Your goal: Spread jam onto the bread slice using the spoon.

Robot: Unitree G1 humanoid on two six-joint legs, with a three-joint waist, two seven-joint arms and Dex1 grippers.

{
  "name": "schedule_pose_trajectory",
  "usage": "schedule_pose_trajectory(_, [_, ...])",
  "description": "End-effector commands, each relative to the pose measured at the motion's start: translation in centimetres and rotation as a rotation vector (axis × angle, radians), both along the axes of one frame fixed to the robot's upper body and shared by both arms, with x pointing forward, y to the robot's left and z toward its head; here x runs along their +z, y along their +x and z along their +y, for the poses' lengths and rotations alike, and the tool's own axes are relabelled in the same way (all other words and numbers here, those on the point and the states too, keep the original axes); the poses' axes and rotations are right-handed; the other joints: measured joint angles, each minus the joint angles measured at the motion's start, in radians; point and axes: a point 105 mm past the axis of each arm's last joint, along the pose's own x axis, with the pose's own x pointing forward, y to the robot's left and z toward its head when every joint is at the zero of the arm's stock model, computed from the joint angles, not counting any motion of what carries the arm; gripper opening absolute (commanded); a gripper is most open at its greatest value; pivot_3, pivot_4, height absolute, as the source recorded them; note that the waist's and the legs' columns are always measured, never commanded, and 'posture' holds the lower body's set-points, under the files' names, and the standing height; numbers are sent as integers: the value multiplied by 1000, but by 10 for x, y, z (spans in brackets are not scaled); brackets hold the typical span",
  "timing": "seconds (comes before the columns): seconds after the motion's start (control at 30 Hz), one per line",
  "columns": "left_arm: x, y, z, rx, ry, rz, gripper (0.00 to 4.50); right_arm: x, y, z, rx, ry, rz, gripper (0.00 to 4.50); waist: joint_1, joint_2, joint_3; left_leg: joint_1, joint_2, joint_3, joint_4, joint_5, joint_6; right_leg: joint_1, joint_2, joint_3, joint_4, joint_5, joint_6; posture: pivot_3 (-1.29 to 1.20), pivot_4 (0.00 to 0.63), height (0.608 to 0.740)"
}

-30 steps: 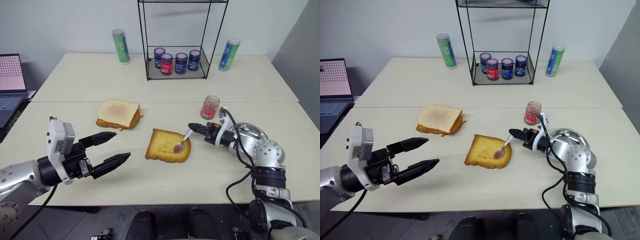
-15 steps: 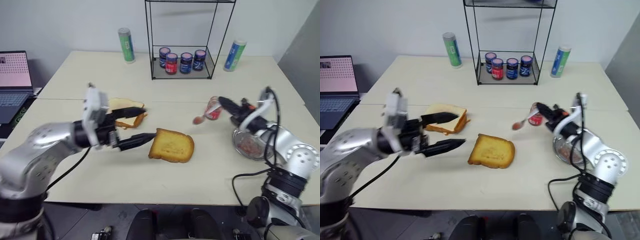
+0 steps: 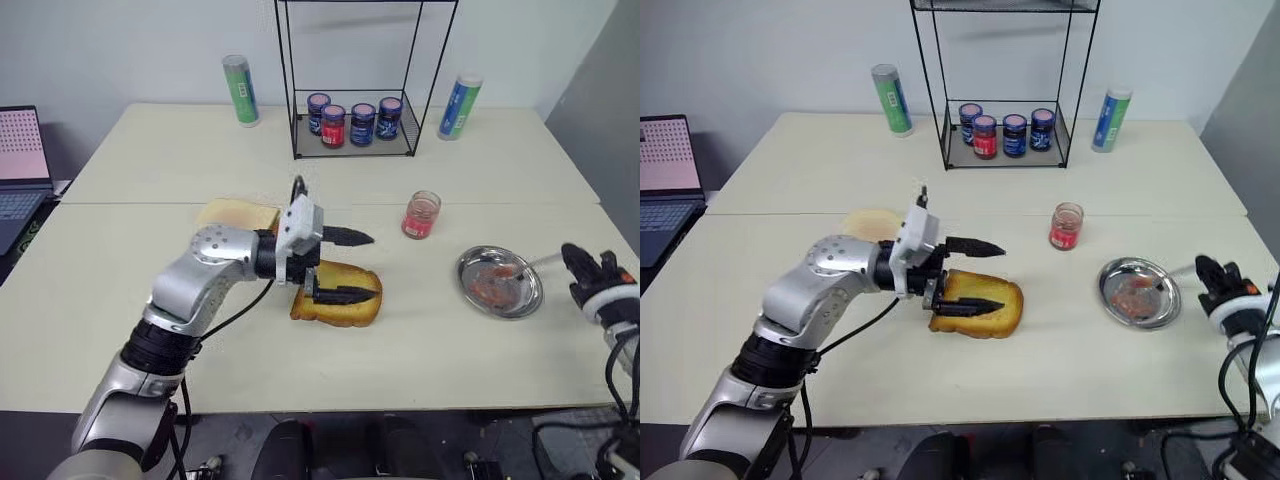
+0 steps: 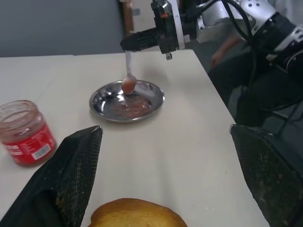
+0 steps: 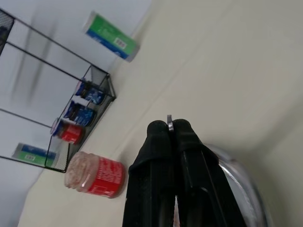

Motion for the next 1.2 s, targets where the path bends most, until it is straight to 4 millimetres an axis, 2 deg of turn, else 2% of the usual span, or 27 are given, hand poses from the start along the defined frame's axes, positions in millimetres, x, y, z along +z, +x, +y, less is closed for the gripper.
schedule_pose_trajectory(0.03, [10, 0, -5, -34, -19, -69, 4500, 1, -1, -13, -38, 38, -82, 44, -3, 0, 0, 0, 0, 0, 0, 0, 0, 0, 0, 0, 0, 0, 0, 0, 150, 740])
schedule_pose_trajectory(0.13, [11, 0, -7, -36, -24, -77, 4500, -10, 5, -19, -47, 72, -86, 44, -3, 0, 0, 1, 0, 0, 1, 0, 0, 1, 0, 0, 1, 0, 0, 0, 150, 740])
schedule_pose_trajectory(0.3, [13, 0, -7, -31, -34, -80, 4500, -24, 24, -14, 13, 74, -85, 44, -3, 0, 0, 1, 0, 0, 1, 0, 0, 1, 0, 0, 1, 0, 0, 0, 150, 740])
schedule_pose_trajectory(0.67, [17, 0, -6, -10, -46, -79, 4500, -32, 46, -15, 56, 66, -108, 44, -2, 1, 0, 1, -1, 0, 1, 0, 0, 1, 0, 0, 1, 1, -1, 0, 150, 740])
schedule_pose_trajectory(0.77, [17, 0, -4, -3, -43, -79, 4500, -33, 46, -15, 59, 59, -104, 571, -1, 1, 0, 1, -1, -1, 1, 0, 0, 2, 0, -1, 1, 2, -3, 0, 150, 740])
schedule_pose_trajectory(1.07, [18, -1, -2, -4, -37, -81, 4500, -30, 40, -24, 35, 43, -105, 2688, -1, 1, 0, 1, -1, -1, 1, 0, 0, 2, 0, 0, 1, 2, -3, 0, 150, 740])
schedule_pose_trajectory(1.2, [19, 1, -4, -7, -38, -84, 4500, -29, 36, -29, 26, 28, -98, 3779, -1, 1, 0, 1, -1, 0, 1, 0, 0, 2, 0, 0, 1, 2, -3, 0, 150, 740])
